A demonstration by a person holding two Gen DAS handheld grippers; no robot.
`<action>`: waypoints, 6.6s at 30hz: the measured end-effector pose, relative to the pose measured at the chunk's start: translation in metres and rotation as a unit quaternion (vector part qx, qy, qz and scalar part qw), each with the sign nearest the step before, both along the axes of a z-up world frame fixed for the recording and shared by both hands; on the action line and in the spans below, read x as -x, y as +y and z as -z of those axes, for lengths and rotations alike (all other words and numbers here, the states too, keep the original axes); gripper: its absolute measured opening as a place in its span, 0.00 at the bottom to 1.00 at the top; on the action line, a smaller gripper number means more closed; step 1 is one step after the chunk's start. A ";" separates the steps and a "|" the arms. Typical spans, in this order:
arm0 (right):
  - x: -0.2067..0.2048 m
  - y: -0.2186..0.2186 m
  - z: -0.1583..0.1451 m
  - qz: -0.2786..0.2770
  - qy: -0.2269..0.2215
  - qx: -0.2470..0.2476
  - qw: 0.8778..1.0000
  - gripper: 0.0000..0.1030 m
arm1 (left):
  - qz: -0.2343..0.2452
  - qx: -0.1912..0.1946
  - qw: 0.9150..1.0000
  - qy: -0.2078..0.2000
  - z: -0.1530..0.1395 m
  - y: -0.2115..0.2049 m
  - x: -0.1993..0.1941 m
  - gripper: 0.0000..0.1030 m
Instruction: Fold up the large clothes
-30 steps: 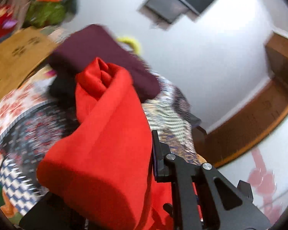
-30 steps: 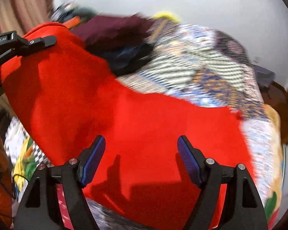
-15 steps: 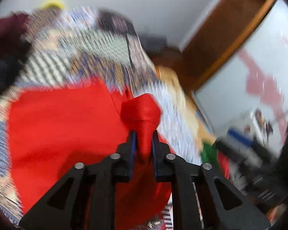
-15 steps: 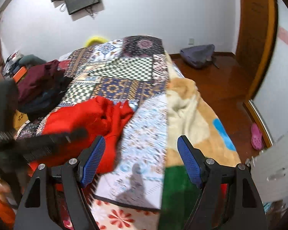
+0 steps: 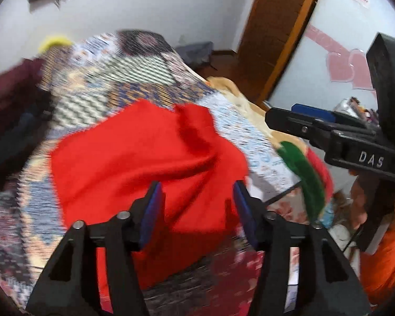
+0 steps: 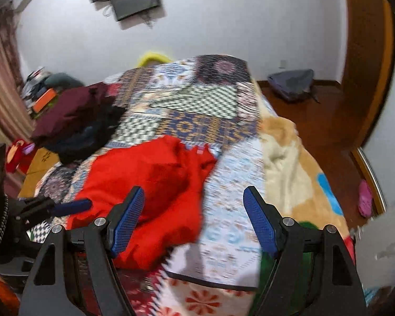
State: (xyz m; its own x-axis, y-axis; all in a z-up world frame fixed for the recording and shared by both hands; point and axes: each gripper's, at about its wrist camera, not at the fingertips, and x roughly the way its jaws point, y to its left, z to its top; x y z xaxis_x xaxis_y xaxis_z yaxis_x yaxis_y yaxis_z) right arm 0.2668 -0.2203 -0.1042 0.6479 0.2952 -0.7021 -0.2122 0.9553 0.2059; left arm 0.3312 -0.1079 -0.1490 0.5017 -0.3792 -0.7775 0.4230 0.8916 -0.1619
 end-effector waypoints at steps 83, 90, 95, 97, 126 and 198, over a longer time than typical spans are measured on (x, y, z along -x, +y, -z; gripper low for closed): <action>0.024 0.027 0.003 -0.034 0.005 -0.141 0.989 0.03 | -0.146 -0.010 0.985 0.087 0.079 0.112 0.041 0.84; 0.020 0.001 0.062 0.017 0.074 -0.108 0.991 0.04 | -0.145 -0.024 0.986 0.078 0.073 0.115 0.054 0.84; 0.027 -0.001 0.053 0.019 0.050 -0.070 0.996 0.13 | -0.149 -0.023 0.986 0.068 0.063 0.122 0.058 0.84; 0.030 -0.006 0.050 0.022 0.041 -0.064 0.997 0.23 | -0.155 -0.018 0.986 0.064 0.057 0.127 0.058 0.84; -0.057 -0.006 0.085 -0.010 0.194 -0.135 0.972 0.74 | -0.191 0.135 0.962 0.144 0.071 0.144 -0.040 0.85; -0.143 0.135 0.144 -0.133 0.315 -0.154 0.927 0.31 | -0.179 0.209 0.940 0.202 0.125 0.227 -0.065 0.63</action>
